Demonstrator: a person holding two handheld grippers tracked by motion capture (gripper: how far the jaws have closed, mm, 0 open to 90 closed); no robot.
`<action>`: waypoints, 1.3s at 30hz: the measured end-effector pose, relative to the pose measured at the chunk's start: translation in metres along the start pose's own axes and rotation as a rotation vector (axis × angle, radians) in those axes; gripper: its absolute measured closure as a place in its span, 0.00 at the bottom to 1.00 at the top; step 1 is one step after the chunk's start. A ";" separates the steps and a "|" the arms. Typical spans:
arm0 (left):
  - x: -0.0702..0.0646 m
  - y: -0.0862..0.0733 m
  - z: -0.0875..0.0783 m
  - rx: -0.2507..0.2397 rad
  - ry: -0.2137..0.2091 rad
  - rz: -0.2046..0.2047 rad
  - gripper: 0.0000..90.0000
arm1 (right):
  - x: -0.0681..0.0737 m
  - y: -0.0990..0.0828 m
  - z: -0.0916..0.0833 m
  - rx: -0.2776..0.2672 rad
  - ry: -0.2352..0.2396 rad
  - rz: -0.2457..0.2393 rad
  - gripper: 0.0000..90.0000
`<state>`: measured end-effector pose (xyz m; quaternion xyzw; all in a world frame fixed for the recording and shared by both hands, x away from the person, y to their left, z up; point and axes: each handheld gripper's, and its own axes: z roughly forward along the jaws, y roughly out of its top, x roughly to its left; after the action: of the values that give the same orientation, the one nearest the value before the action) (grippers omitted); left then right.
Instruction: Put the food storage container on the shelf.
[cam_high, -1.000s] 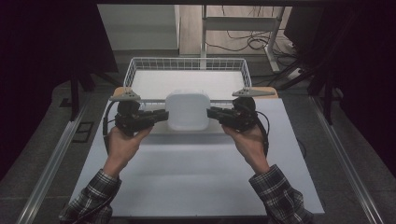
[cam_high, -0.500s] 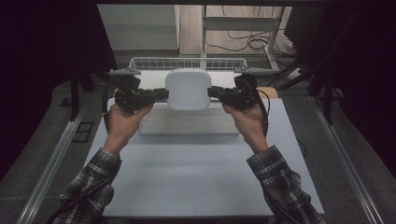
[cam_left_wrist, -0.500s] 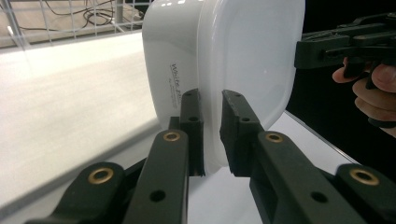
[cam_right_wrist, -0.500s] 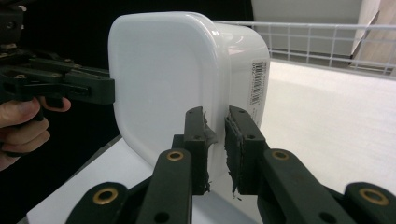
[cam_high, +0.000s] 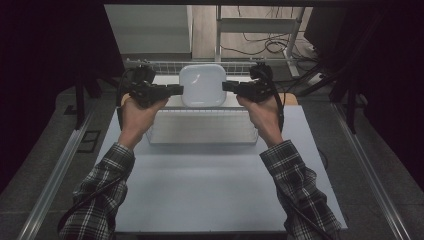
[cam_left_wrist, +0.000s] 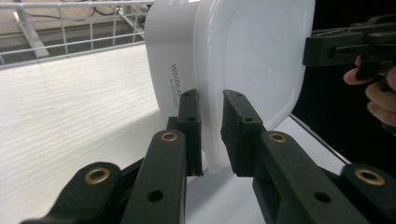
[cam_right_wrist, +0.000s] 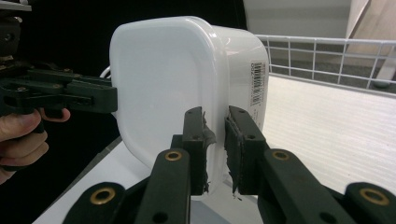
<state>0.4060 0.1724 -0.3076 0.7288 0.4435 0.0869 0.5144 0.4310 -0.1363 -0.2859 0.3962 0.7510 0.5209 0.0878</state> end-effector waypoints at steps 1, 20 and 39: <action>0.001 0.000 0.002 0.001 0.004 -0.001 0.86 | 0.000 0.000 0.001 0.003 -0.002 -0.001 0.86; 0.007 0.006 0.014 -0.018 -0.008 -0.040 0.69 | -0.007 0.004 0.019 0.036 -0.036 0.039 0.75; 0.022 0.014 0.030 0.006 0.011 -0.094 0.57 | -0.012 0.008 0.038 0.039 -0.103 0.042 0.57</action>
<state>0.4441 0.1668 -0.3170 0.7081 0.4804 0.0656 0.5134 0.4642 -0.1165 -0.2990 0.4398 0.7469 0.4870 0.1076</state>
